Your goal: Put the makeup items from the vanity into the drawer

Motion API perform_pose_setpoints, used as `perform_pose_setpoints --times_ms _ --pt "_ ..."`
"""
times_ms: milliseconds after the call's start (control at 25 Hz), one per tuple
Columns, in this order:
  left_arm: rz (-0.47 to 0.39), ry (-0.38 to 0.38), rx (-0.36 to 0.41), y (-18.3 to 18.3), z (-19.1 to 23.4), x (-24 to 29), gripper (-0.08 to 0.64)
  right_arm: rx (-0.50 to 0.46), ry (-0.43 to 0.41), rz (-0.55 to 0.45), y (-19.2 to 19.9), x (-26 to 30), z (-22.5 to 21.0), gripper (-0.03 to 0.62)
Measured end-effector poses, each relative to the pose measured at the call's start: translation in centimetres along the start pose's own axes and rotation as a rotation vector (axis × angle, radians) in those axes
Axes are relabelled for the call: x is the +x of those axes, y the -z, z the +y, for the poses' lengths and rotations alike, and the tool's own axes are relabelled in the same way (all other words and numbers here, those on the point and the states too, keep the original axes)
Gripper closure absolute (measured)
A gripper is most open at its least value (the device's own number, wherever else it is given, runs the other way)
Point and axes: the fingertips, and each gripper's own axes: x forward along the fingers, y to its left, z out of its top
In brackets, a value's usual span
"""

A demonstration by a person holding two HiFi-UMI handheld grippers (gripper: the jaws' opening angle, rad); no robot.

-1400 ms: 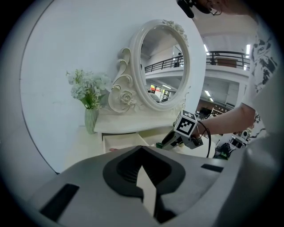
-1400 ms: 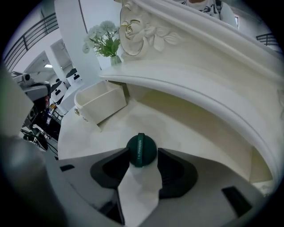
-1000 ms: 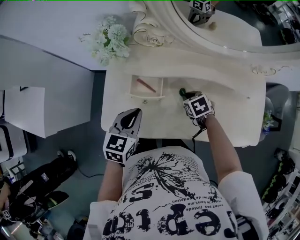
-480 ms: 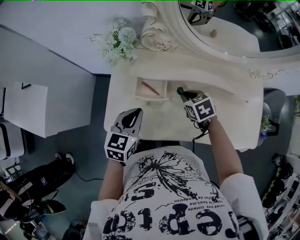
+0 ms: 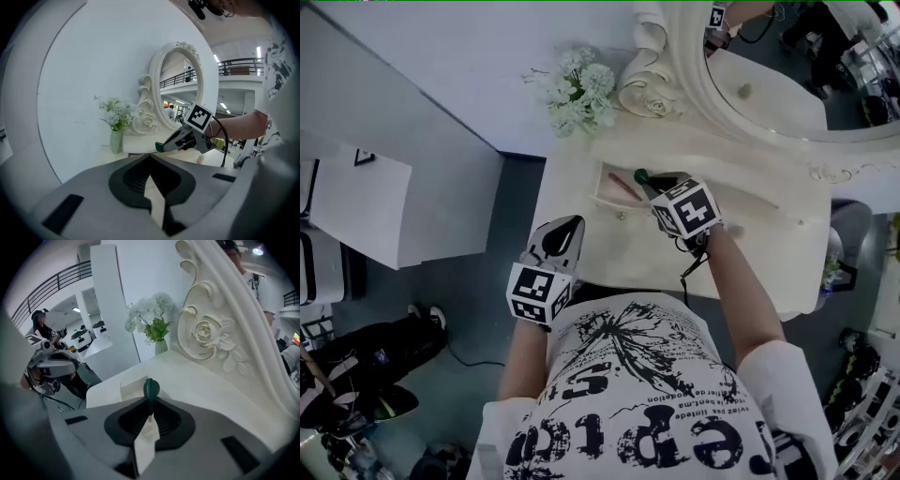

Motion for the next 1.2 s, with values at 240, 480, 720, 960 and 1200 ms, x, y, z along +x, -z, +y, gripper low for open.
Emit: perform_pose_setpoints --times_ms 240,480,720,960,1200 --pt "-0.002 -0.022 -0.015 0.6 2.6 -1.4 0.555 -0.026 -0.028 0.092 -0.4 3.6 1.9 0.549" --pt "0.006 -0.022 -0.033 1.0 4.7 -2.2 0.555 -0.027 -0.041 0.209 0.7 6.6 2.9 0.546" --pt "-0.014 -0.031 -0.026 0.5 5.7 -2.7 0.555 -0.025 -0.02 0.282 1.9 7.9 2.8 0.538" --pt "-0.002 -0.013 -0.026 0.6 6.2 -2.5 0.555 0.002 0.01 0.286 1.6 8.3 2.5 0.432" --pt "0.0 0.005 -0.02 0.6 6.0 -1.7 0.555 0.024 0.012 0.219 0.8 7.1 2.4 0.42"
